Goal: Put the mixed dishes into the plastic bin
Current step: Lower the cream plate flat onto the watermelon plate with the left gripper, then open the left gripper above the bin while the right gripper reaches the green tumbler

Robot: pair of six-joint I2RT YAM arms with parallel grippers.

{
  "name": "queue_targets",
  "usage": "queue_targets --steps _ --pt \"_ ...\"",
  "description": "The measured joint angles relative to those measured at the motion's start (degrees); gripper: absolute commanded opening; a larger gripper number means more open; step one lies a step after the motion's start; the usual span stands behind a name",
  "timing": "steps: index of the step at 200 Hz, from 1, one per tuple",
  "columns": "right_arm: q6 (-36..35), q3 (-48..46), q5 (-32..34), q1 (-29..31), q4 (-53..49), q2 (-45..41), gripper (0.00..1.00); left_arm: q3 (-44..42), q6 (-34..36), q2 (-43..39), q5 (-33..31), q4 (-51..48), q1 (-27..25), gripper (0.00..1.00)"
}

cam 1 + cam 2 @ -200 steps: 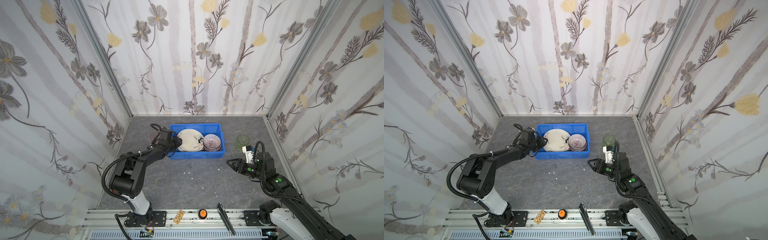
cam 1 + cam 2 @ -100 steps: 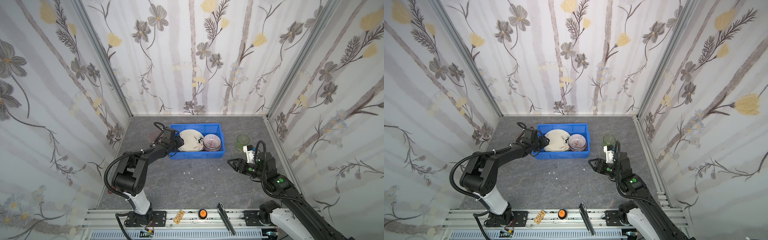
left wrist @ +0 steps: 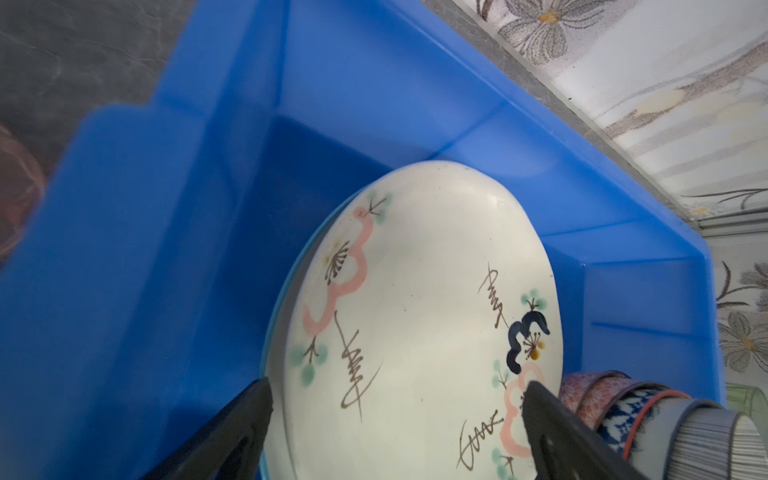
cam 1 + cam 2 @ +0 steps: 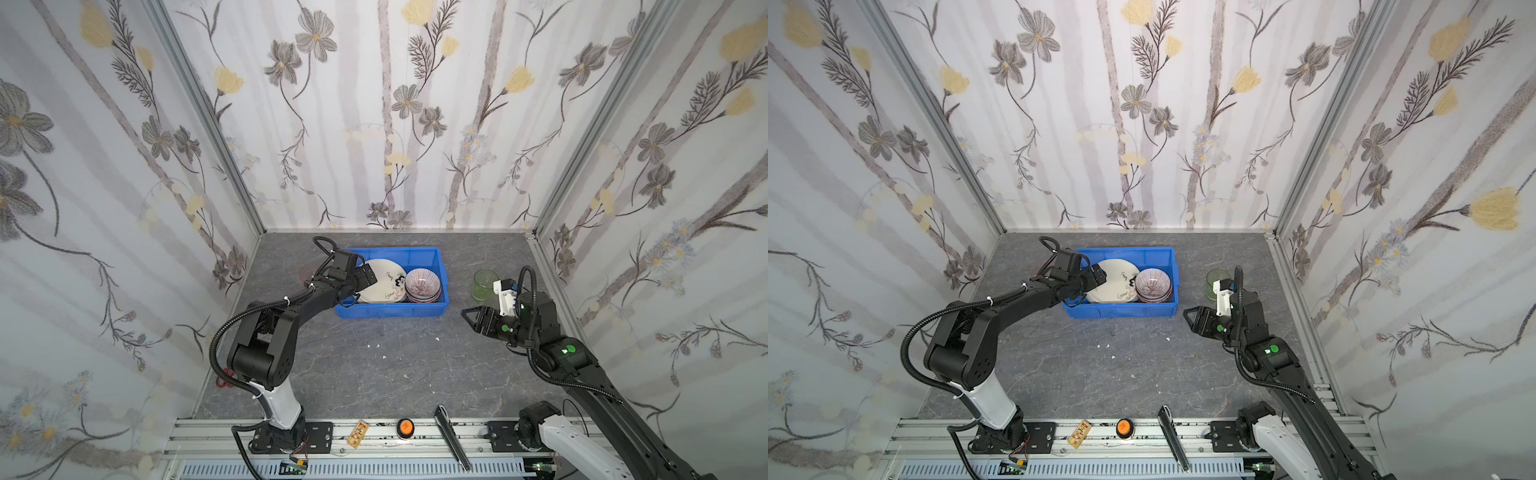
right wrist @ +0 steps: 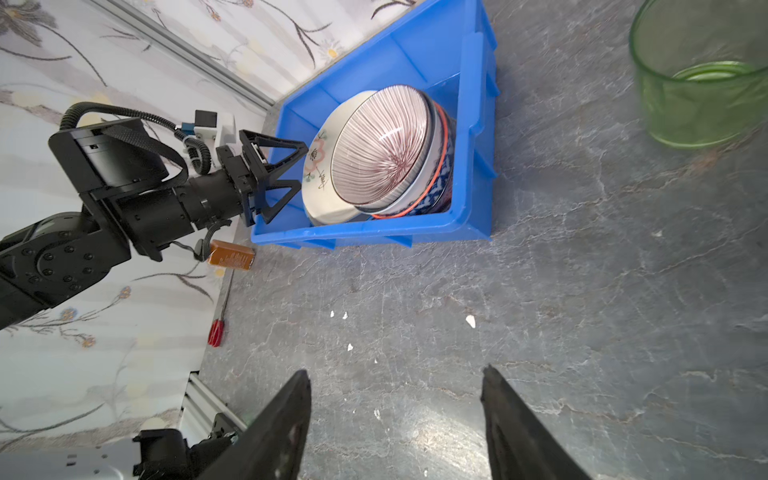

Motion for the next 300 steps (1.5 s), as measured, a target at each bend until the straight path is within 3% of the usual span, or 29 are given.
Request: queue_targets --steps 35,49,80,143,198,255,300 --pt "-2.1 3.0 1.5 -1.4 -2.9 1.8 0.73 2.5 1.4 -0.2 -3.5 -5.2 -0.7 1.0" --pt "-2.8 4.5 1.5 -1.9 -2.9 2.3 0.91 3.5 1.9 -0.5 -4.4 -6.7 -0.9 1.0" --pt "-4.4 7.0 2.0 -3.0 -4.1 4.2 1.0 5.5 2.3 -1.6 -5.7 -10.2 -1.7 1.0" --pt "-9.4 15.9 7.3 -9.6 -11.0 12.1 1.0 7.9 3.8 -10.8 -4.8 -14.1 -2.6 1.0" --pt "-14.1 24.9 15.6 -17.3 -14.3 26.7 0.95 9.6 10.4 -13.6 -4.0 -15.1 -2.6 1.0" --pt "-15.8 36.6 17.9 -19.2 -15.6 44.7 0.86 9.9 14.9 -14.5 -3.9 -16.0 -1.5 1.0" --pt "-16.2 43.7 18.0 -19.3 -15.7 54.1 0.81 9.1 15.4 -16.3 -3.1 -16.4 1.2 1.0"
